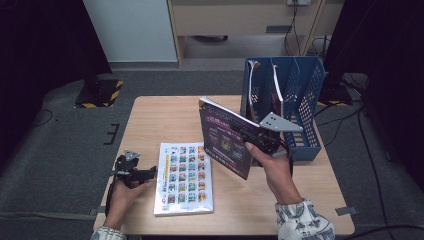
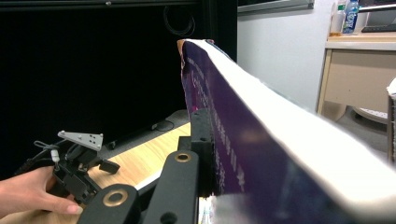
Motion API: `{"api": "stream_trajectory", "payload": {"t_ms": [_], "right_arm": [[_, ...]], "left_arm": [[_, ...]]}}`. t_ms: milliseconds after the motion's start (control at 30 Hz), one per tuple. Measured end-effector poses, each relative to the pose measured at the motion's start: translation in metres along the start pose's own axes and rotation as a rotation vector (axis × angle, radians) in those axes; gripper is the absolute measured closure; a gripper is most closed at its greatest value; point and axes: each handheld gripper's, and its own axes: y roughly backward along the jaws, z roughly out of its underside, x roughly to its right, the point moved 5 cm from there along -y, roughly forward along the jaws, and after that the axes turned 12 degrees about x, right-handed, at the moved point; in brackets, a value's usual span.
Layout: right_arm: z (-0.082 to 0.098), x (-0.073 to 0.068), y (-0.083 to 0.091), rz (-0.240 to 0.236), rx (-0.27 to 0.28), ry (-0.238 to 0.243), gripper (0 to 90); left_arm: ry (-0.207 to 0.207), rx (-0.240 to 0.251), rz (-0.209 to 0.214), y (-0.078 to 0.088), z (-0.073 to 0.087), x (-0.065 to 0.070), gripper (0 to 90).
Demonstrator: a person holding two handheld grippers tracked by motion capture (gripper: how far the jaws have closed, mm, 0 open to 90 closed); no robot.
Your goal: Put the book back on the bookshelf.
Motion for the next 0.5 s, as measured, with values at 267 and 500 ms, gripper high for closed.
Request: {"api": "stream_trajectory", "payload": {"t_ms": [267, 500], "right_arm": [[-0.004, 0.002, 0.007, 0.004, -0.002, -0.002, 84.0], [-0.008, 0.002, 0.013, 0.002, -0.018, 0.004, 84.0]], "left_arm": [[0.0, 0.0, 0.0, 0.0, 0.0, 0.0, 0.3], [0.0, 0.0, 0.0, 0.0, 0.0, 0.0, 0.3]]}}
